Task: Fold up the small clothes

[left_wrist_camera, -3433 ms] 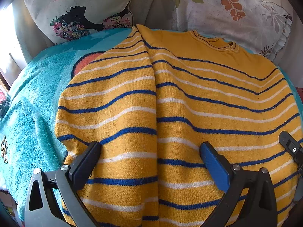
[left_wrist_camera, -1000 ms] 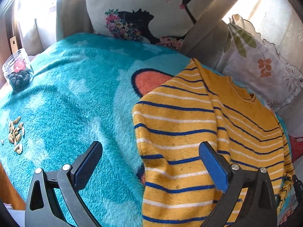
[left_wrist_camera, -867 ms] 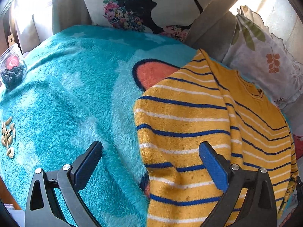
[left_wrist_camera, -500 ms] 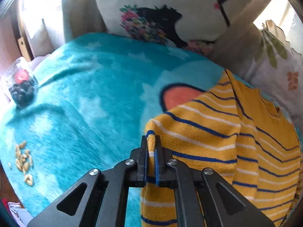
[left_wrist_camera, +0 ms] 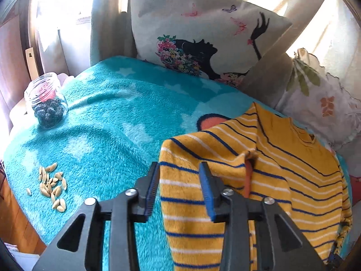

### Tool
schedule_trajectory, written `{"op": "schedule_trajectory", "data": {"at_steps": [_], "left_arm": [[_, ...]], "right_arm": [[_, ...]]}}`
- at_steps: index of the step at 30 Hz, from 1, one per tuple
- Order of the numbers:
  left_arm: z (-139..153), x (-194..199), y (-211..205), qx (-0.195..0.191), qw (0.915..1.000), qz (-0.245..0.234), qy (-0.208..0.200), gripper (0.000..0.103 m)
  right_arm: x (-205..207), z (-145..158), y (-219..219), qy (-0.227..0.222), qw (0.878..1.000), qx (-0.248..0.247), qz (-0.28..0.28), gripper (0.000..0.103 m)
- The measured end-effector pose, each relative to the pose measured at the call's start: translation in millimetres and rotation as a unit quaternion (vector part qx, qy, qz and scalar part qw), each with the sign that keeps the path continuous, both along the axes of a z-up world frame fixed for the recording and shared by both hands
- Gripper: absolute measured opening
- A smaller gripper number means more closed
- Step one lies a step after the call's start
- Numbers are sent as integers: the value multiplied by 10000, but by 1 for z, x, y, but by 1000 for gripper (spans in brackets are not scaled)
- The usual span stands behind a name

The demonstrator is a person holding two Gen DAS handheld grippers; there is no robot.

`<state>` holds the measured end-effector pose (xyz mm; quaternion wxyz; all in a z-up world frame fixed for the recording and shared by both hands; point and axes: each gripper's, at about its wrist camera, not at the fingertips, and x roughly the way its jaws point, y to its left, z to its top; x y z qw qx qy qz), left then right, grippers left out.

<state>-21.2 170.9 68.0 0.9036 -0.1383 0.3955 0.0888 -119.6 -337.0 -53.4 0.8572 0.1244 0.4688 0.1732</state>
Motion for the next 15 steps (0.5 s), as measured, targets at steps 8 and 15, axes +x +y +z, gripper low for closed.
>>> {"op": "schedule_trajectory", "data": {"at_steps": [8,15], "left_arm": [[22,-56,-22,-179,9990,-129,-394,42],[56,-110,-12,176,9948,160,-987,54]], "right_arm": [[-23,8,22,-339,9976,-330,502,9],[-48,25,-39,-265,9954,-840,-365,9]]}}
